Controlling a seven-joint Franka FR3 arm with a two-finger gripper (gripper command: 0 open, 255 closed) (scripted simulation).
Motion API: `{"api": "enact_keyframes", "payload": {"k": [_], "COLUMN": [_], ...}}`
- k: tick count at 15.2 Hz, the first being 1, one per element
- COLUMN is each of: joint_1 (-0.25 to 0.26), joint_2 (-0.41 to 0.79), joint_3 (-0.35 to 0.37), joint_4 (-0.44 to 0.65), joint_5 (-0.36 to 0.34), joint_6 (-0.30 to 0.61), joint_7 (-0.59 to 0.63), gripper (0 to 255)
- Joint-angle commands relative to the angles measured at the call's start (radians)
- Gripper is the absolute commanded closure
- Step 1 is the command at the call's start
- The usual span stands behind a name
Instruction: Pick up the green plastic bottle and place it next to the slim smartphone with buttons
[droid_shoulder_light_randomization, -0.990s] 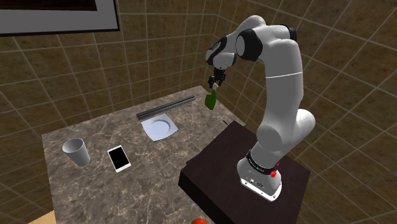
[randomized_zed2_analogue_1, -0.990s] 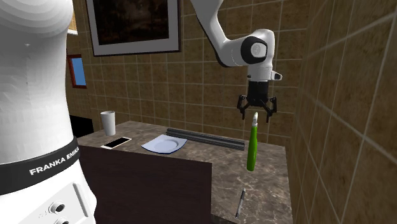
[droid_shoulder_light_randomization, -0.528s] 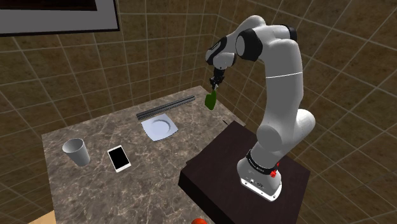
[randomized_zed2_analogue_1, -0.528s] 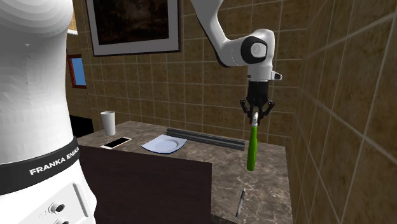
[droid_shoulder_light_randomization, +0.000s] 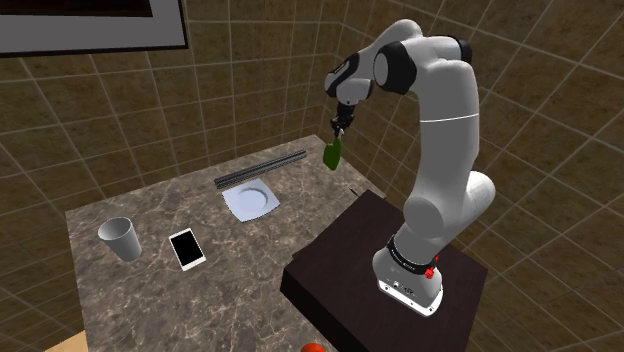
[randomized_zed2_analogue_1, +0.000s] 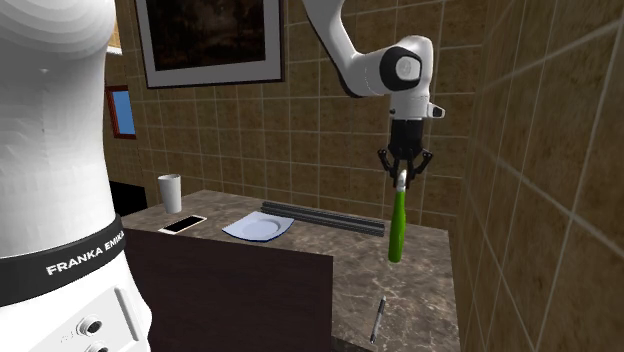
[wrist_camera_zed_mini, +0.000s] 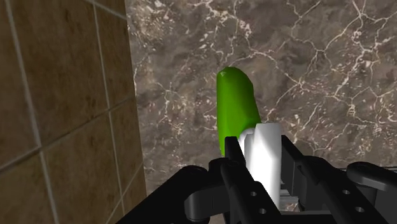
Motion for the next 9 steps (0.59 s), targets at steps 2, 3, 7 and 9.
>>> {"api": "enact_keyframes", "payload": {"k": [2,3,7,9], "joint_1": [0.008,0.010,0.017,0.020], "joint_2": [-0.028,-0.037,-0.070,-0.086], "joint_3": [-0.009,-0.012,-0.022,-0.027], "joint_4": [0.002,0.003,0.009,0.014], "joint_5": [-0.012,-0.016,-0.031,-0.039], "joint_6": [-0.029,-0.038,-0.076,-0.096], "joint_7": [0.009,0.011,0.020,0.024], "gripper": [255,255,255,255]}}
